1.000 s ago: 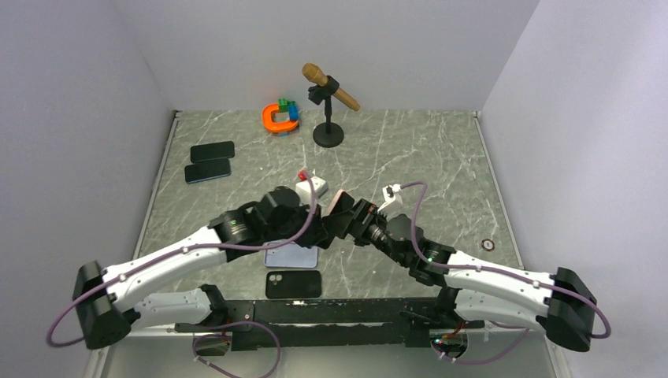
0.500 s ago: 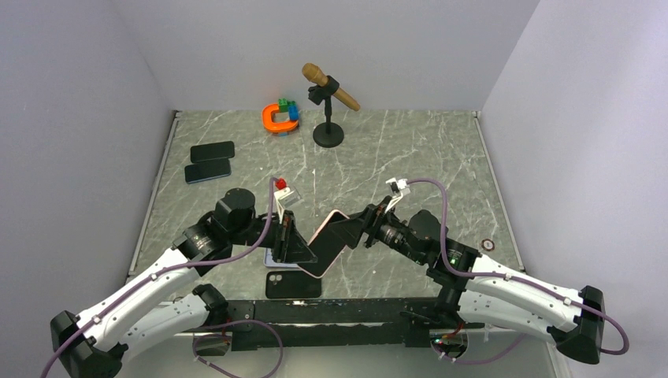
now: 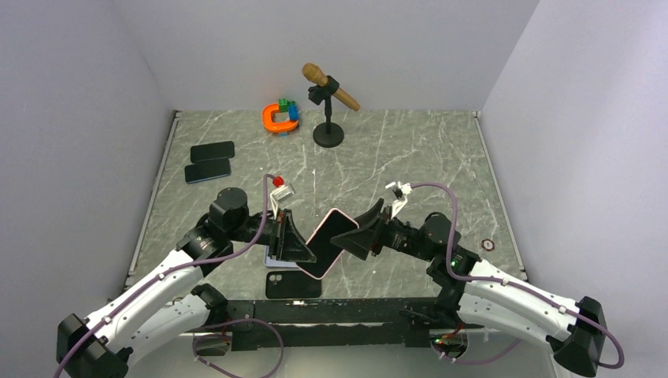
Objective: Take the phone out of the phone case
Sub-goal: Adjust the phone, then remove the phone case from the phone.
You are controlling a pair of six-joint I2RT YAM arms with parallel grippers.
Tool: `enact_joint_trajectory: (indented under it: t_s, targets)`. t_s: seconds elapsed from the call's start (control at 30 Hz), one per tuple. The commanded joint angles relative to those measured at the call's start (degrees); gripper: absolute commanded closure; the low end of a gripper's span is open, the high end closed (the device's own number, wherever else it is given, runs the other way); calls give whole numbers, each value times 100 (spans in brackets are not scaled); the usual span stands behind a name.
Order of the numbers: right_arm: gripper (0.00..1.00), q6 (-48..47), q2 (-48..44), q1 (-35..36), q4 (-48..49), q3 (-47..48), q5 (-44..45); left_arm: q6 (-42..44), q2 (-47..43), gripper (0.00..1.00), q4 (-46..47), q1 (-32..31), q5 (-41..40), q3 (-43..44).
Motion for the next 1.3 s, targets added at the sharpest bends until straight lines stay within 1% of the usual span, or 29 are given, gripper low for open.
enact_joint_trajectory:
  t_s: [0.0, 0.07, 0.1, 0.13, 0.17, 0.2, 0.23, 0.27, 0.33, 0.43, 0.57, 0.63, 0.7, 0.8, 0.9, 0.97, 1.03, 1.13, 1.17, 1.2, 1.27]
  targets:
    - [55, 1129, 411, -370, 2096, -304, -954, -280, -135, 100, 878, 30, 510, 31]
    - [68, 1746, 807, -534, 2592, -286, -1221, -184, -203, 100, 722, 29, 466, 108]
    - [75, 1947, 984, -553, 2697, -224, -1312, -139, -259, 96, 615, 26, 407, 169]
    - [88, 2037, 1108, -555, 2825, -177, -1354, -106, -306, 88, 493, 24, 325, 248]
    - [100, 2120, 1200, -555, 2973, -157, -1359, -79, -351, 74, 389, 22, 247, 304]
    - [100, 2234, 1248, -554, 3047, -168, -1295, -67, -402, 60, 299, 25, 170, 342]
    - [100, 2284, 1245, -560, 2947, -173, -1188, -65, -453, 49, 227, 23, 116, 367]
    - [100, 2271, 1189, -575, 2749, -166, -1079, -73, -499, 44, 186, 22, 74, 371]
    - [100, 2276, 993, -582, 2444, -226, -799, -64, -616, 40, 99, 22, -11, 355]
    - [100, 2435, 748, -646, 2260, -339, -605, -50, -756, 38, -164, 27, -132, 333]
    - [100, 2388, 575, -701, 1829, -237, -578, -158, -822, 38, -128, 26, -65, 239]
    - [100, 2268, 534, -698, 1505, -126, -575, -222, -834, 42, -62, 30, -9, 204]
    - [100, 2281, 487, -696, 1469, -132, -563, -330, -849, 47, 30, 29, 40, 149]
    - [100, 2319, 483, -706, 1486, -130, -608, -575, -812, 59, 585, 28, 217, 47]
    - [100, 2425, 493, -705, 1489, -117, -579, -737, -701, 65, 968, 30, 541, 6]
    - [100, 2477, 507, -710, 1516, -110, -568, -583, -606, 70, 838, 28, 764, 112]
    - [100, 2436, 486, -713, 1345, -62, -538, -320, -564, 72, 599, 23, 904, 270]
    - [100, 2471, 357, -751, 1298, -116, -445, 88, -566, 69, 257, 23, 1050, 473]
    - [100, 2487, 315, -762, 1286, -121, -424, 183, -568, 65, 160, 28, 1097, 518]
    - [100, 2494, 287, -780, 1246, -117, -417, 275, -568, 59, 98, 22, 1130, 559]
    - [100, 2476, 233, -809, 1154, -96, -418, 331, -574, 50, 89, 28, 1258, 580]
